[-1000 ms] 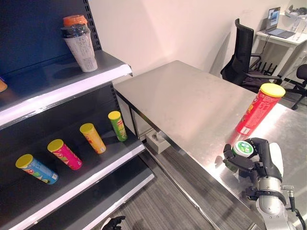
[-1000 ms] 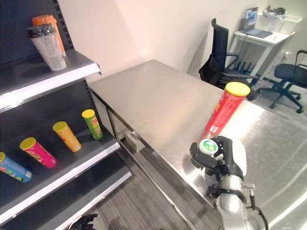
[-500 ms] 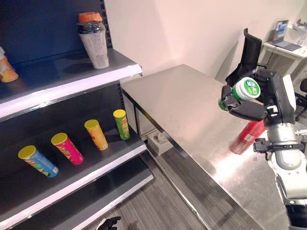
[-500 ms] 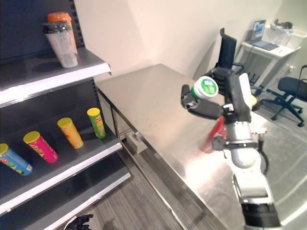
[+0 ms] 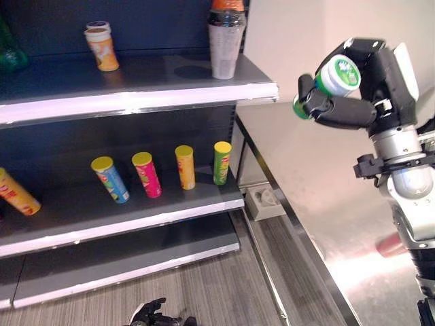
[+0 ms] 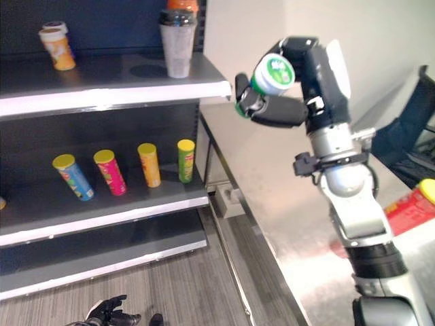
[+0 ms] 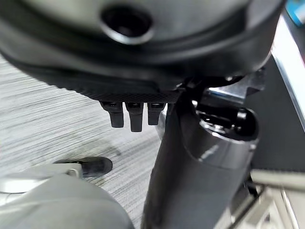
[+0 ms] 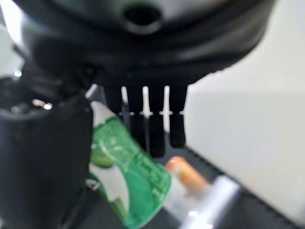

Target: Put the goods on the table back onto the shelves and tidy them up.

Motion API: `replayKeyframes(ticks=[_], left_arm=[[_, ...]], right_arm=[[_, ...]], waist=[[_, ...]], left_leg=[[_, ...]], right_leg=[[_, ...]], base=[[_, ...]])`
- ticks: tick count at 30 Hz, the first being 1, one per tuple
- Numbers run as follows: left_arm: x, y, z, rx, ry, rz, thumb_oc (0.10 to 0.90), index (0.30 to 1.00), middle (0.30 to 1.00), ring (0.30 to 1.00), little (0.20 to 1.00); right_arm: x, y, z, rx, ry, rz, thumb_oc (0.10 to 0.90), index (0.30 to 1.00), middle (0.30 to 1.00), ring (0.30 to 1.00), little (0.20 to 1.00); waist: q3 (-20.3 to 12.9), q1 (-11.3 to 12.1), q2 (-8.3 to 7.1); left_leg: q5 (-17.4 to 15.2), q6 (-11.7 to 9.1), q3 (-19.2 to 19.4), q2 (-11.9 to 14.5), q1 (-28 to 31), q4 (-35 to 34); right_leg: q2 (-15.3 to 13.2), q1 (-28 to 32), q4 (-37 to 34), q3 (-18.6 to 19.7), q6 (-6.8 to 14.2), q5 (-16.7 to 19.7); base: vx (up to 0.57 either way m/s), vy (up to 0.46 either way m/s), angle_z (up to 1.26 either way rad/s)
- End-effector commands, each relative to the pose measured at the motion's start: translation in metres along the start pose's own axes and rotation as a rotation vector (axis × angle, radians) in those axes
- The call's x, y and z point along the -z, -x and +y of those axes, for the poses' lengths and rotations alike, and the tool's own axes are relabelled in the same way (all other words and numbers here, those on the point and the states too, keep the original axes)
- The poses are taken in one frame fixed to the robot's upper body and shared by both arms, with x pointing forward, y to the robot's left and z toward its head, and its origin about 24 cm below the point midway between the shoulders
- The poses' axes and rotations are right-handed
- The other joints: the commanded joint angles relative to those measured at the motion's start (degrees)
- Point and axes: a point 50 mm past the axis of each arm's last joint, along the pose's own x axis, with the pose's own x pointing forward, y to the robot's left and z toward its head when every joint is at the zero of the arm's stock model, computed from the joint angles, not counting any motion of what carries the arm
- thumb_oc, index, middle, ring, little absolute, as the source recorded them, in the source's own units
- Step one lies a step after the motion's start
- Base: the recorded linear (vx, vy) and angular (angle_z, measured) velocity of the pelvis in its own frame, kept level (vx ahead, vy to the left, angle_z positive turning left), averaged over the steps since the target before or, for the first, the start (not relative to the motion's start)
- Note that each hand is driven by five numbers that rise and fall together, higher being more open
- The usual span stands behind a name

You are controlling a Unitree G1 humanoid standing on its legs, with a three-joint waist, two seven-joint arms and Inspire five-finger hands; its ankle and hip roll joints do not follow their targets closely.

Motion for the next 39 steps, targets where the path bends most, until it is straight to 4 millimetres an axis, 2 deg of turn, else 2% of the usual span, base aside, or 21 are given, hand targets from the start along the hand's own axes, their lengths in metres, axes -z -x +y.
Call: replayKeyframes(ticks=[1,3,4,6,7,9,10,11,12,14,15,19,23,25,26,27,28,30,36,39], left_arm=[[0.005,0.002,0.022,-0.042,-0.083,0.030,0.800,0.900,0.900,0.900,0.900],[0.002,0.001,0.023,-0.045,-0.081,0.019,0.800,0.900,0.900,0.900,0.900],[-0.002,0.000,0.023,-0.047,-0.083,0.008,0.800,0.900,0.900,0.900,0.900],[-0.012,-0.002,0.022,-0.046,-0.089,-0.024,0.800,0.900,0.900,0.900,0.900],[-0.014,-0.002,0.022,-0.045,-0.089,-0.030,0.800,0.900,0.900,0.900,0.900],[-0.014,-0.003,0.020,-0.045,-0.090,-0.028,0.800,0.900,0.900,0.900,0.900],[-0.012,-0.003,0.019,-0.049,-0.095,-0.023,0.800,0.900,0.900,0.900,0.900],[-0.011,-0.003,0.014,-0.030,-0.112,-0.020,0.800,0.900,0.900,0.900,0.900],[-0.010,-0.003,0.012,-0.020,-0.143,-0.016,0.800,0.900,0.900,0.900,0.900],[-0.013,-0.003,0.014,-0.023,-0.169,-0.028,0.800,0.900,0.900,0.900,0.900],[-0.011,-0.002,0.018,-0.028,-0.191,-0.026,0.800,0.900,0.900,0.900,0.900],[0.001,0.001,0.025,-0.046,-0.183,0.009,0.800,0.900,0.900,0.900,0.900],[0.007,0.003,0.031,-0.061,-0.167,0.029,0.800,0.900,0.900,0.900,0.900],[0.007,0.004,0.037,-0.078,-0.155,0.028,0.800,0.900,0.900,0.900,0.900],[0.005,0.004,0.041,-0.088,-0.151,0.023,0.800,0.900,0.900,0.900,0.900],[0.005,0.004,0.041,-0.088,-0.150,0.022,0.800,0.900,0.900,0.900,0.900],[0.007,0.005,0.043,-0.094,-0.144,0.030,0.800,0.900,0.900,0.900,0.900],[0.012,0.006,0.045,-0.103,-0.126,0.045,0.800,0.900,0.900,0.900,0.900],[0.029,0.011,0.042,-0.099,-0.107,0.099,0.800,0.900,0.900,0.900,0.900],[0.034,0.012,0.041,-0.096,-0.087,0.118,0.800,0.900,0.900,0.900,0.900]], right_arm=[[-0.057,-0.022,-0.029,0.115,-0.035,-0.306,0.400,0.300,0.300,0.300,0.300],[-0.062,-0.021,-0.032,0.118,-0.031,-0.323,0.400,0.300,0.300,0.300,0.300],[-0.065,-0.021,-0.035,0.124,-0.010,-0.334,0.400,0.300,0.300,0.300,0.300],[-0.071,-0.021,-0.040,0.130,0.060,-0.345,0.400,0.300,0.300,0.300,0.300],[-0.071,-0.020,-0.040,0.133,0.066,-0.346,0.400,0.300,0.300,0.300,0.300],[-0.071,-0.018,-0.041,0.138,0.084,-0.345,0.400,0.300,0.300,0.300,0.300],[-0.074,-0.016,-0.042,0.143,0.090,-0.363,0.400,0.300,0.300,0.300,0.300],[-0.082,-0.015,-0.048,0.148,0.135,-0.381,0.400,0.300,0.300,0.300,0.300],[-0.081,-0.012,-0.050,0.166,0.133,-0.381,0.400,0.300,0.300,0.300,0.300],[-0.079,-0.010,-0.051,0.181,0.132,-0.377,0.400,0.300,0.300,0.300,0.300],[-0.078,-0.012,-0.047,0.178,0.118,-0.375,0.400,0.300,0.300,0.300,0.300],[-0.075,-0.013,-0.039,0.168,0.045,-0.377,0.400,0.300,0.300,0.300,0.300],[-0.074,-0.018,-0.028,0.134,-0.006,-0.378,0.400,0.300,0.300,0.300,0.300],[-0.073,-0.023,-0.024,0.110,-0.019,-0.374,0.400,0.300,0.300,0.300,0.300],[-0.073,-0.026,-0.023,0.090,-0.018,-0.366,0.400,0.300,0.300,0.300,0.300],[-0.073,-0.026,-0.023,0.090,-0.018,-0.368,0.400,0.300,0.300,0.300,0.300],[-0.072,-0.030,-0.021,0.067,-0.015,-0.355,0.400,0.300,0.300,0.300,0.300],[-0.074,-0.036,-0.019,0.047,-0.028,-0.357,0.400,0.300,0.300,0.300,0.300],[-0.075,-0.051,-0.010,-0.025,-0.070,-0.341,0.400,0.300,0.300,0.300,0.300],[-0.067,-0.065,-0.010,-0.066,-0.078,-0.273,0.400,0.300,0.300,0.300,0.300]], waist=[[-1.45,0.83,-0.16],[-0.38,0.75,-0.15],[0.39,0.44,-0.38],[1.13,-1.20,-0.84],[1.35,-1.38,-0.78],[1.46,-1.93,-0.70],[1.40,-2.78,-0.43],[-0.02,-4.42,1.30],[-1.01,-4.68,2.19],[-1.66,-4.92,2.03],[-2.30,-4.82,1.52],[-2.22,-4.01,0.38],[-1.16,-3.22,-0.19],[-0.12,-2.77,-0.07],[0.29,-2.67,-0.18],[0.21,-2.73,-0.30],[-0.19,-2.26,-0.87],[-0.59,-1.81,-1.53],[-2.04,-0.68,-2.38],[-2.49,-0.24,-3.15]], left_leg=[[-0.69,-5.10,4.19,6.64,-0.51,0.80],[-0.19,-5.69,4.30,7.00,-2.37,2.09],[0.01,-5.77,5.62,7.32,-4.37,3.94],[-0.47,-4.40,12.44,9.55,-6.55,7.71],[-1.37,-4.16,14.18,10.63,-6.36,9.34],[-3.36,-4.37,13.61,11.41,-4.79,11.07],[-6.20,-5.33,11.08,12.30,-1.54,12.15],[-6.62,-5.55,9.89,11.67,2.50,6.55],[-7.27,-5.18,11.05,10.54,4.14,3.22],[-7.09,-4.27,11.73,8.29,4.92,0.76],[-9.33,-2.31,12.89,4.88,5.53,0.37],[-11.22,0.33,14.01,0.31,6.19,0.37],[-11.55,1.41,15.51,-0.92,7.00,0.37],[-11.01,1.80,16.08,-0.52,6.97,0.37],[-10.81,1.85,16.13,-0.15,7.18,0.37],[-10.55,1.92,16.12,-0.32,6.89,0.37],[-10.86,1.63,16.06,-0.09,7.26,0.37],[-10.48,1.46,15.70,0.09,7.35,0.37],[-9.83,0.75,15.37,1.07,7.38,0.37],[-9.37,-0.17,14.62,2.12,7.05,0.37]], right_leg=[[0.38,-0.35,0.35,3.30,1.68,-4.17],[0.41,-0.11,0.35,2.54,1.36,-4.61],[0.02,-0.29,0.35,1.69,1.26,-4.56],[-0.99,-1.22,0.35,-0.28,1.15,-3.97],[-1.29,-1.50,0.35,-0.61,1.12,-3.58],[-2.14,-1.45,0.35,-1.13,1.39,-2.56],[-4.06,-1.97,0.67,-1.70,2.34,-1.29],[-5.62,-4.00,1.04,-1.58,3.56,0.68],[-7.37,-4.77,1.87,-1.67,4.73,1.82],[-10.08,-6.42,2.68,-1.65,6.06,3.92],[-13.52,-7.88,3.61,-0.72,7.88,6.19],[-18.23,-9.27,5.59,0.54,9.63,8.45],[-20.06,-10.72,8.95,0.03,9.88,10.30],[-19.30,-11.34,11.84,0.56,9.56,9.56],[-17.41,-11.47,13.08,2.22,9.25,8.02],[-17.55,-11.68,12.90,2.22,9.21,8.30],[-15.54,-10.50,10.92,3.29,8.68,5.46],[-13.90,-9.72,9.19,4.73,8.19,5.13],[-12.50,-7.54,4.74,4.75,8.17,5.60],[-11.89,-6.17,3.47,3.46,8.07,5.26]], base=[[-0.10,-0.067,0.26],[-0.13,-0.040,0.31],[-0.20,0.009,0.36],[-0.20,0.064,0.50],[-0.11,0.100,0.86],[-0.05,0.196,0.83],[-0.06,0.537,0.62],[-0.04,0.737,0.42],[-0.01,0.648,0.20],[-0.05,0.509,0.47],[-0.08,0.556,0.37],[-0.02,0.342,-0.01],[-0.02,0.163,-0.08],[-0.06,0.078,-0.24],[-0.05,0.037,-0.10],[0.02,-0.010,-0.06],[0.06,-0.044,-0.09],[0.08,-0.081,-0.08],[0.06,-0.071,-0.07],[0.06,-0.091,0.07]])
